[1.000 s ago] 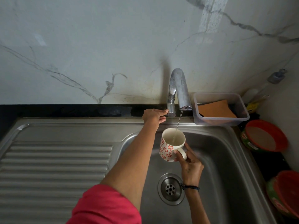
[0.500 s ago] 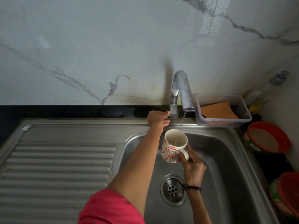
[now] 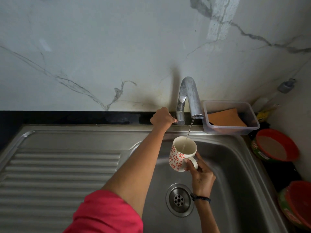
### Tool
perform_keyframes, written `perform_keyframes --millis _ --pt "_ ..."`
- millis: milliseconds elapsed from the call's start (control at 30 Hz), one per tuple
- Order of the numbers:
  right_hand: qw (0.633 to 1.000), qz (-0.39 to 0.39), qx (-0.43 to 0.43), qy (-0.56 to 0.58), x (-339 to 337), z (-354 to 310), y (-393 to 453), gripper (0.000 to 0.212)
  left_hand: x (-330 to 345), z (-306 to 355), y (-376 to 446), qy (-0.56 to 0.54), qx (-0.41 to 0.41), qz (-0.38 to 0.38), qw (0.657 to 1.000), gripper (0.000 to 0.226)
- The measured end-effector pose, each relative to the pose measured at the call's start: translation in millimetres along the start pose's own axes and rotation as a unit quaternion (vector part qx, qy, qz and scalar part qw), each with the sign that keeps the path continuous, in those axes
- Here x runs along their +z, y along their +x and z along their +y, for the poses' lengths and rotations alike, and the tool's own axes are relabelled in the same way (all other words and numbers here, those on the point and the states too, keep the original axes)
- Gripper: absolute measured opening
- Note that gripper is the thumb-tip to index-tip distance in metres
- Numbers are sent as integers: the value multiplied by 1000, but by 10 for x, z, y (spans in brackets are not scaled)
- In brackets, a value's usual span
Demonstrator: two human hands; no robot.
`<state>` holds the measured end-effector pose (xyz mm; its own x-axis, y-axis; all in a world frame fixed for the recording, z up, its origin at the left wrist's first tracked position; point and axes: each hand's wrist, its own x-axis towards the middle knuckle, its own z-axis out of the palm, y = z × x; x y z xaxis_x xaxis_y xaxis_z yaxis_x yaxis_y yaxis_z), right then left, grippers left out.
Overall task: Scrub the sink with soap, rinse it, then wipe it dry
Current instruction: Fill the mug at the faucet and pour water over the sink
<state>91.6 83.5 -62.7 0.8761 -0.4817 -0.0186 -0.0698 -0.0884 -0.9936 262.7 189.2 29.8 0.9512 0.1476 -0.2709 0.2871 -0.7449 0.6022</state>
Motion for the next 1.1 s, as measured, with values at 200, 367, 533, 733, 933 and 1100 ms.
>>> perform_keyframes --millis 200,367,533,733,933,1100 --pt "1000 -7 4 -7 10 -11 -6 47 -110 140 94 89 27 -48 994 12" --pt "1000 -9 12 -4 9 -27 -6 45 -152 166 152 109 18 -92 990 21" --pt "1000 -4 -2 -11 4 -12 11 45 -202 175 190 115 5 -139 984 21" --pt "1000 -2 17 -19 -16 7 30 47 -222 163 223 86 -8 -174 981 16" --pt "999 5 30 -24 17 4 18 47 -111 177 205 134 43 -81 987 23" --pt "999 -4 43 -16 30 -18 -17 52 -138 137 234 87 31 -121 988 20"
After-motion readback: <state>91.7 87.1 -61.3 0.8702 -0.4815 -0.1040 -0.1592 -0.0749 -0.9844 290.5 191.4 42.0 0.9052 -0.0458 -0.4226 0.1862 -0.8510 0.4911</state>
